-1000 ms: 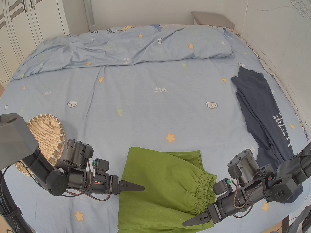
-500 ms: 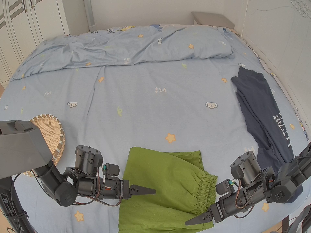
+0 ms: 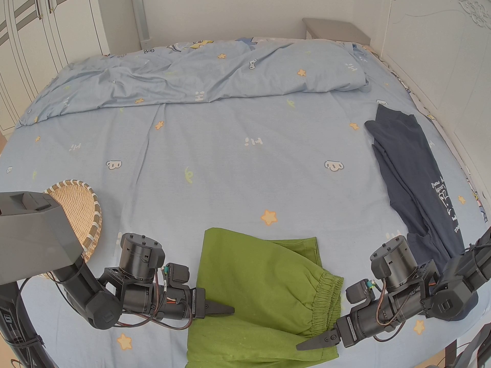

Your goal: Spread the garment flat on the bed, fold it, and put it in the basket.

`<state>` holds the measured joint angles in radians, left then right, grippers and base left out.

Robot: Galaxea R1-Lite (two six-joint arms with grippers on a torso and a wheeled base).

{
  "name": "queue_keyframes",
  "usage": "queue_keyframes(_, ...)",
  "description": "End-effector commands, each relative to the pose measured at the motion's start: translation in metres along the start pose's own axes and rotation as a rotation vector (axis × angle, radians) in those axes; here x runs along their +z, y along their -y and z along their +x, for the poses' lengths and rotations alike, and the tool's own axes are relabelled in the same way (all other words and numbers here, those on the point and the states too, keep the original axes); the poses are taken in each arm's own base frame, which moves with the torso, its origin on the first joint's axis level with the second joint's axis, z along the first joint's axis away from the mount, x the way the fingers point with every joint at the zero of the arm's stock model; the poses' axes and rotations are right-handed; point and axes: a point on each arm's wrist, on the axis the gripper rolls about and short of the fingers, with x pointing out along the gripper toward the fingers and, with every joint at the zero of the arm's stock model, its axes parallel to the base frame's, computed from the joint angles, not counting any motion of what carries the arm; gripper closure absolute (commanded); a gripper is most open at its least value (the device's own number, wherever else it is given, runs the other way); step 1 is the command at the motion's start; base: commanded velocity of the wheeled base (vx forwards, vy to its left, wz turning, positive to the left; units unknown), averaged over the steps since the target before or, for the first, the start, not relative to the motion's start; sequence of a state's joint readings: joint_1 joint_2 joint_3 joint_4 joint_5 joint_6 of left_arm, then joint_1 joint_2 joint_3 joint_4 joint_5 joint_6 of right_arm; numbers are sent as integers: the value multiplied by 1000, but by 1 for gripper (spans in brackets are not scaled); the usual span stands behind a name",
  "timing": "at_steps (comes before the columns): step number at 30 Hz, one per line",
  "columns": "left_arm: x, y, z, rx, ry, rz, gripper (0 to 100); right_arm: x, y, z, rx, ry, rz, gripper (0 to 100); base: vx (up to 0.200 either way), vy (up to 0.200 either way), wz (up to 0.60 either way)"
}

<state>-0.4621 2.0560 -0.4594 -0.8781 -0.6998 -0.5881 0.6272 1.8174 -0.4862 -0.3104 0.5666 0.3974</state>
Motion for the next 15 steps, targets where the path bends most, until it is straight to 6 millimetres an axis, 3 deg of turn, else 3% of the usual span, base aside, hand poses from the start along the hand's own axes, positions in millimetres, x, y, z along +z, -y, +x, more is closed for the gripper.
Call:
queue_keyframes(1, 11, 20, -17, -40, 71, 22, 100, 9, -7, -32, 22, 140, -19, 0, 0, 0, 0)
queue_keyframes(2, 13, 24, -19, -47, 83, 22, 100, 12, -11, -45, 31, 196, -31, 0, 0, 0, 0)
queue_keyframes(4, 13, 24, -20, -48, 85, 22, 100, 13, -12, -46, 33, 202, -32, 0, 0, 0, 0)
queue_keyframes(5, 18, 35, -26, -69, 111, 30, 100, 18, -28, -81, 61, 339, -69, 0, 0, 0, 0)
queue_keyframes(6, 19, 36, -28, -70, 111, 27, 100, 19, -32, -92, 65, 375, -70, 0, 0, 0, 0)
queue_keyframes(8, 19, 36, -28, -70, 111, 27, 100, 19, -32, -92, 65, 375, -70, 0, 0, 0, 0)
queue_keyframes(10, 20, 40, -35, -72, 105, 21, 100, 22, -41, -128, 44, 467, -52, 0, 0, 0, 0)
queue_keyframes(15, 22, 48, -53, -78, 134, 28, 100, 32, -48, -160, 12, 517, -15, 0, 0, 0, 0)
